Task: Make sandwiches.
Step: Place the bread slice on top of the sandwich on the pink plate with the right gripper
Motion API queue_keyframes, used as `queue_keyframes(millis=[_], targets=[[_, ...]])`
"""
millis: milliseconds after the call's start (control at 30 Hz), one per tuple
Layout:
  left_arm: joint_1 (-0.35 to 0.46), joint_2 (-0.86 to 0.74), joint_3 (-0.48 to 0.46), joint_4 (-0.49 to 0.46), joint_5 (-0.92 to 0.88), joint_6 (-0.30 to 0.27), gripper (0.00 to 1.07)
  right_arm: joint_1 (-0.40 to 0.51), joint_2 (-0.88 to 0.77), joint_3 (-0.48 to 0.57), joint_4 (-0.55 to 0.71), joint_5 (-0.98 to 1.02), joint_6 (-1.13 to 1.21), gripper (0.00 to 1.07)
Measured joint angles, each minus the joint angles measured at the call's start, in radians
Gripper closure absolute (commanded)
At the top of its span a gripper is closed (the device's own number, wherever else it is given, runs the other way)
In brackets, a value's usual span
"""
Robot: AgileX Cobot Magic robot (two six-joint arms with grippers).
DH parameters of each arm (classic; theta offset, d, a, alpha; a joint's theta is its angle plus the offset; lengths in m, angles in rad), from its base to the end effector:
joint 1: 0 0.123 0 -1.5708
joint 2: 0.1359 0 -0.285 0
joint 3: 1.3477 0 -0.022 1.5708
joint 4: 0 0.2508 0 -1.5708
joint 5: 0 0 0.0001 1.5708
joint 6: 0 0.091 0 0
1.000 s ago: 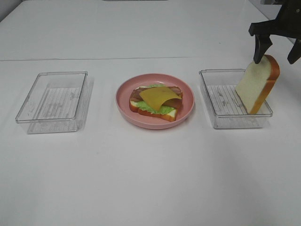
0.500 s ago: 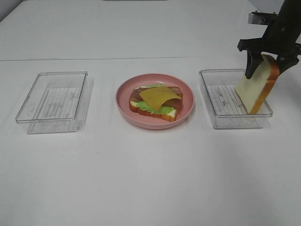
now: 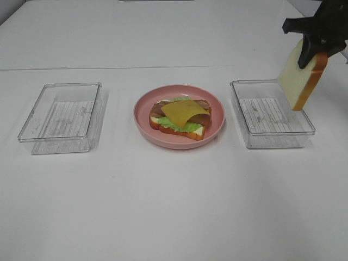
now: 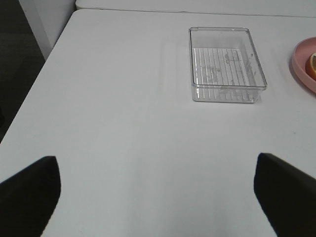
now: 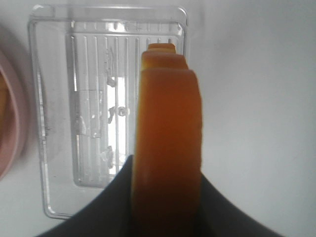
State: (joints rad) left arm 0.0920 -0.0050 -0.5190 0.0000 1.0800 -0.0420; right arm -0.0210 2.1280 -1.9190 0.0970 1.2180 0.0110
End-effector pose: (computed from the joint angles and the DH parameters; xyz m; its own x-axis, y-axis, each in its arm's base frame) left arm -0.0086 -0.0008 0.2809 -0.4457 -0.0833 -0.8913 -0.1107 0.9932 -0.0375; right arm 0.4546 -0.0013 0.2454 -0.9719 0.0648 -0.2263 0.0434 0.9942 0.0986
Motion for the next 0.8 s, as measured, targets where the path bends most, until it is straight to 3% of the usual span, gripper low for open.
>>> queue_keyframes(millis=[200,333,433,500,800], targets=[[0.000,0.000,0.000,0.000,0.000,0.000,0.06,0.006,-0.073,0.000,0.102,0.001,-0.030,1.07],[0.000,0.000,0.000,0.000,0.000,0.000,0.06,0.058,-0.099,0.000,0.133,0.001,-0.045,1.07],[0.000,0.000,0.000,0.000,0.000,0.000,0.06,0.126,-0.101,0.000,0.146,0.001,-0.045,1.07],[0.000,0.000,0.000,0.000,0.000,0.000,0.06,0.235,-0.101,0.000,0.182,-0.020,-0.045,1.07],[0.000,0.000,0.000,0.000,0.000,0.000,0.06,0.365,-0.065,0.000,0.330,-0.107,-0.045,1.07]])
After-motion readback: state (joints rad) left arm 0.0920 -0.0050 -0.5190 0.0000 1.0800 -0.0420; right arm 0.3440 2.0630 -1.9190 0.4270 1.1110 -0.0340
